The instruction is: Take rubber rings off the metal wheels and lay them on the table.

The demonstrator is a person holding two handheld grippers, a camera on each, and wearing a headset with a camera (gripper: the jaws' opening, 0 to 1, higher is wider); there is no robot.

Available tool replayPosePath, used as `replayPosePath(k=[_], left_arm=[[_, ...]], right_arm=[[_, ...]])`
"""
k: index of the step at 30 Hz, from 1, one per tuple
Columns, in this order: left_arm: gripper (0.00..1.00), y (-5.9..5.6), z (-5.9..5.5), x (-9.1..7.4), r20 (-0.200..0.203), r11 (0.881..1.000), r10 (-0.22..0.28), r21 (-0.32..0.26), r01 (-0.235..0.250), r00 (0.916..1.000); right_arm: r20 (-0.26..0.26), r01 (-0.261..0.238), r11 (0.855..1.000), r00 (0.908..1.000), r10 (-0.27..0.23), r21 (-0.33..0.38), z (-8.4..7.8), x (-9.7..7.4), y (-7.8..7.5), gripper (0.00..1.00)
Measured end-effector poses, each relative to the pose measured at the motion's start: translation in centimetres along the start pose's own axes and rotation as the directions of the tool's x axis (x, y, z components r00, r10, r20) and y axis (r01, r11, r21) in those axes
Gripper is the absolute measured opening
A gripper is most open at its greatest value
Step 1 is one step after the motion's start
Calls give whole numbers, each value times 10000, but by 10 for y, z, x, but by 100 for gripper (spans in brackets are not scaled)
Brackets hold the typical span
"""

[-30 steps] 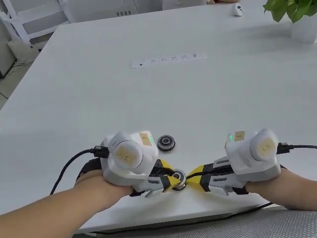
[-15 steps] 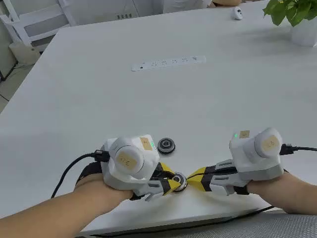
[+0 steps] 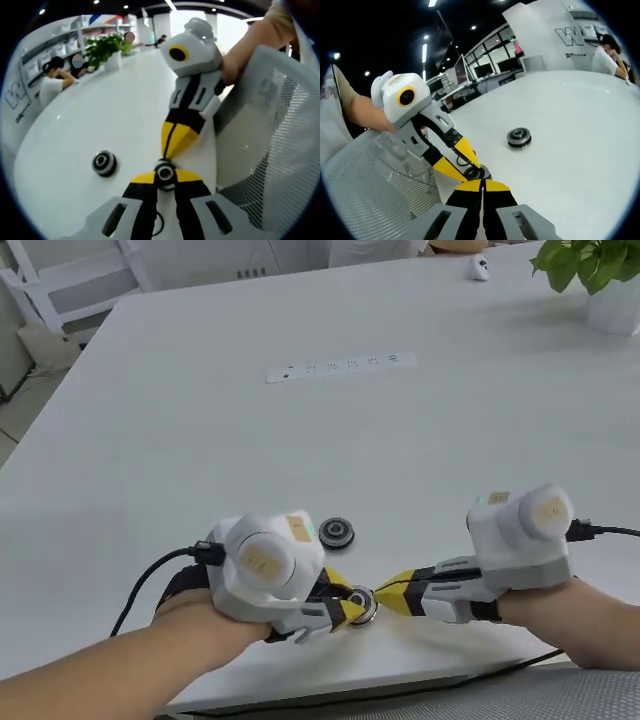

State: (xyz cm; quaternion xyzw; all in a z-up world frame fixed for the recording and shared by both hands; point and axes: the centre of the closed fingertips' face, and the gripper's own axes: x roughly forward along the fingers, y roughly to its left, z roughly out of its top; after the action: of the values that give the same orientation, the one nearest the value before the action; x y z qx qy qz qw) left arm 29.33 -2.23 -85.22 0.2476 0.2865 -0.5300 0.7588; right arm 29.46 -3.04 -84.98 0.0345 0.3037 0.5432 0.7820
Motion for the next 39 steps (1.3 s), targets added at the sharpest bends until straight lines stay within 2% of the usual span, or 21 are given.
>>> replayPosePath(k=[25, 29, 31, 39], left_arm=[[12, 0, 0, 0, -22, 9999, 51, -109, -51, 10000], [12, 0, 1, 1, -1, 9999, 38, -95, -38, 10000], [12, -1, 1, 0, 14, 10000, 24, -94, -24, 10000], [12, 0, 2, 0, 85, 9999, 11, -153, -10, 10000]], right_arm=[[85, -353, 9994, 9993, 353, -70, 1, 4, 11, 0], [37, -570, 9982, 9984, 570, -178, 1, 6, 16, 0], [185, -752, 9970, 9970, 755, -154, 4, 6, 20, 0], [155, -600, 9981, 9981, 602, -107, 2, 5, 16, 0]])
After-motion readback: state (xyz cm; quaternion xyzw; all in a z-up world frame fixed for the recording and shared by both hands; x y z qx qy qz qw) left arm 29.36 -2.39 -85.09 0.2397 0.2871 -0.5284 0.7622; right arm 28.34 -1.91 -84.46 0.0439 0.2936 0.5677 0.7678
